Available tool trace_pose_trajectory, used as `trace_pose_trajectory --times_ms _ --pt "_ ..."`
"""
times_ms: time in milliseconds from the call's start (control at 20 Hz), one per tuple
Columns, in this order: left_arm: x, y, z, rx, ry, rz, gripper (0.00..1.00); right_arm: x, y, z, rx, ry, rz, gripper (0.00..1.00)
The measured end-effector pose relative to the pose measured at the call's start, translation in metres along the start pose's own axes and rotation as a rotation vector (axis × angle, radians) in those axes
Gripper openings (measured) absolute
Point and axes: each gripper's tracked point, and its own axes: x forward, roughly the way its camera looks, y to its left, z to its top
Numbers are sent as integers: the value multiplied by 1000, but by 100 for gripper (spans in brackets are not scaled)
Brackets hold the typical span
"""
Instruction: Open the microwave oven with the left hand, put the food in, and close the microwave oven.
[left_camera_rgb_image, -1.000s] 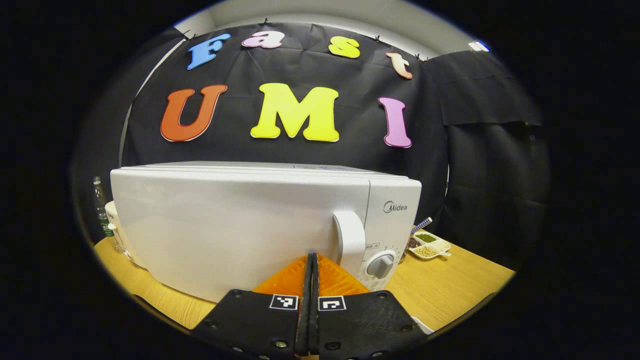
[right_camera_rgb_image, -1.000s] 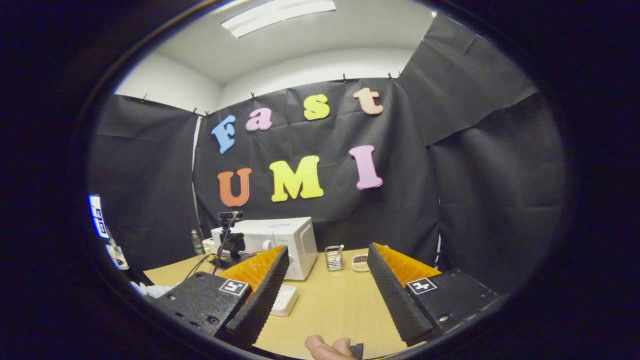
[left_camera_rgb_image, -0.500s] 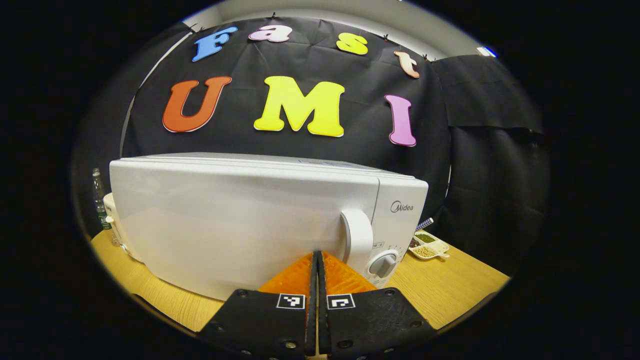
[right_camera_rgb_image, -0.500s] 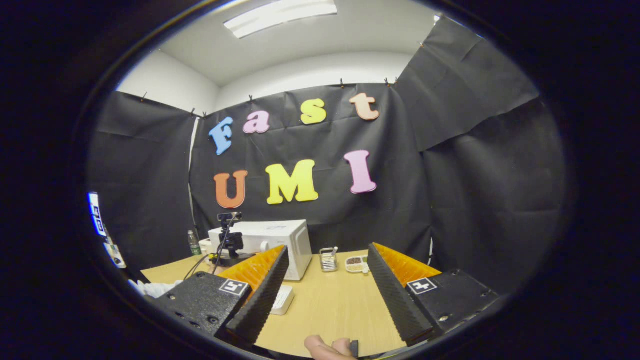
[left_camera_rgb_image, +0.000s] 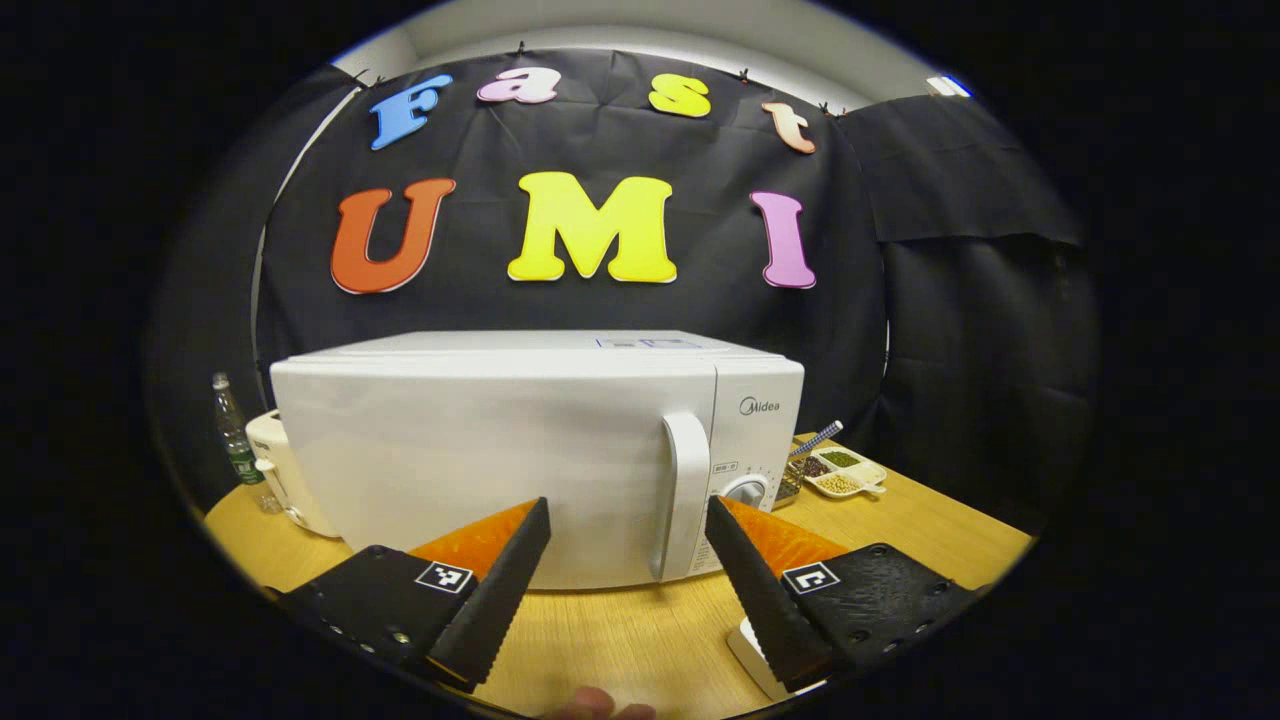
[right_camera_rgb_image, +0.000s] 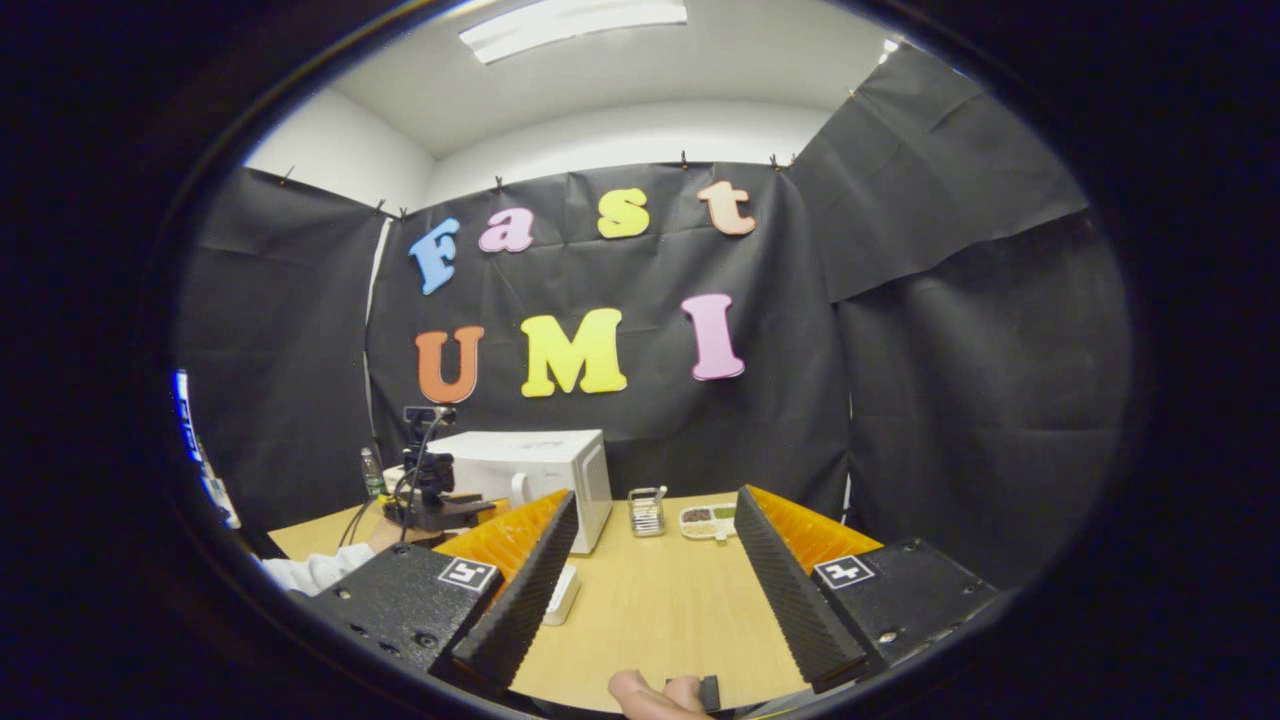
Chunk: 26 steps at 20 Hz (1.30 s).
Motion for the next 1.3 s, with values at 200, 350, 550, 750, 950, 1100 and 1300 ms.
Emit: trace_pose_trajectory --times_ms 200,350,550,750,950,1100,1300 --pt "-53 0 42 45 -83 35 94 1 11 -2 23 18 4 89" --pt "-97 8 68 43 -111 96 93 -4 18 7 10 5 -2 100" --pt "-144 19 102 74 -125 173 96 -10 29 21 -13 -35 -17 100" --pt "-197 22 131 31 -160 213 96 -16 49 33 -10 -64 -6 100" --pt "-259 21 156 15 -211 262 96 -22 67 49 -8 -97 1 100" --pt "-294 9 157 55 -206 257 95 -29 81 62 -39 -121 11 100" --pt "-337 27 151 49 -209 354 96 -33 91 75 -56 -137 -3 100"
